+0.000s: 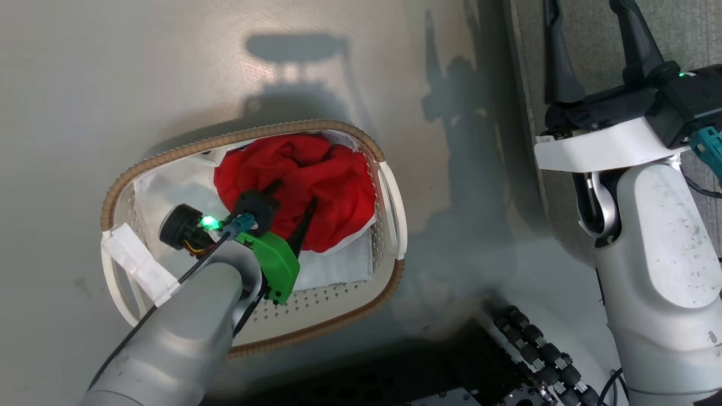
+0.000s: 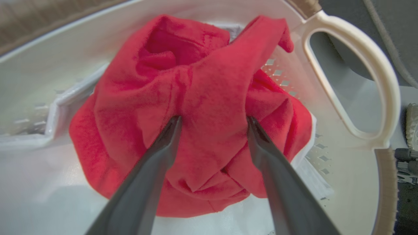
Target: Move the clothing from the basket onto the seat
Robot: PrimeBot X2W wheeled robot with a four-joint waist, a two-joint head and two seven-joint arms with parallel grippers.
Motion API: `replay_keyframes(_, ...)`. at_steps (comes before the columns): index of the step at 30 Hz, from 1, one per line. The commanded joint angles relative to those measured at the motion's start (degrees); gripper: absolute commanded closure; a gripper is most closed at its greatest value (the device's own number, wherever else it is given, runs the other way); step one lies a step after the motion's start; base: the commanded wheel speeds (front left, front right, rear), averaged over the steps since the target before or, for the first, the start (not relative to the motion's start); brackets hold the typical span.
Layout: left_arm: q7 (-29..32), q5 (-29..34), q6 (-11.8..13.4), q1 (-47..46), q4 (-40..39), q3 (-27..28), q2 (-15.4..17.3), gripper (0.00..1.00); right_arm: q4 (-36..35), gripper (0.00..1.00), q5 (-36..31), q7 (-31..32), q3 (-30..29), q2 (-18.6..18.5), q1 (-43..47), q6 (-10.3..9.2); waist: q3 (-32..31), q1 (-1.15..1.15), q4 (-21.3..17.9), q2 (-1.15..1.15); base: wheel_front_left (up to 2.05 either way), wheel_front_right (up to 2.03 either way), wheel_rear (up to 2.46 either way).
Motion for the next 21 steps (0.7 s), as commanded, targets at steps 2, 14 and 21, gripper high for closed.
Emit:
replay_keyframes(2, 0.0, 2.3, -0.1, -1.8, 0.9, 0.5, 0.3, 0.0, -0.7, 0.0, 0.1, -0.1, -0.3, -0.2, -0.7, -0.08, 1.7, -0.01, -0.4, 0.0, 0.0, 0.0, 0.0)
replay_keyframes(14, 0.0, 8.2, -0.1, -4.0, 3.4, 2.9, -1.4, 0.0, -1.6, 0.0, -1.2, -0.1, -1.7, -0.2, 0.8, -0.08, 3.8, -0.01, 0.6, 0.0, 0.0, 0.0, 0.0)
replay_keyframes(21, 0.0, 9.9, -0.1, -4.3, 4.7, 2.9, -2.1, 0.83, -1.6, 0.0, -1.8, -0.1, -1.9, -0.2, 1.2, -0.08, 3.8, -0.01, 0.9, 0.0, 0.0, 0.0, 0.0)
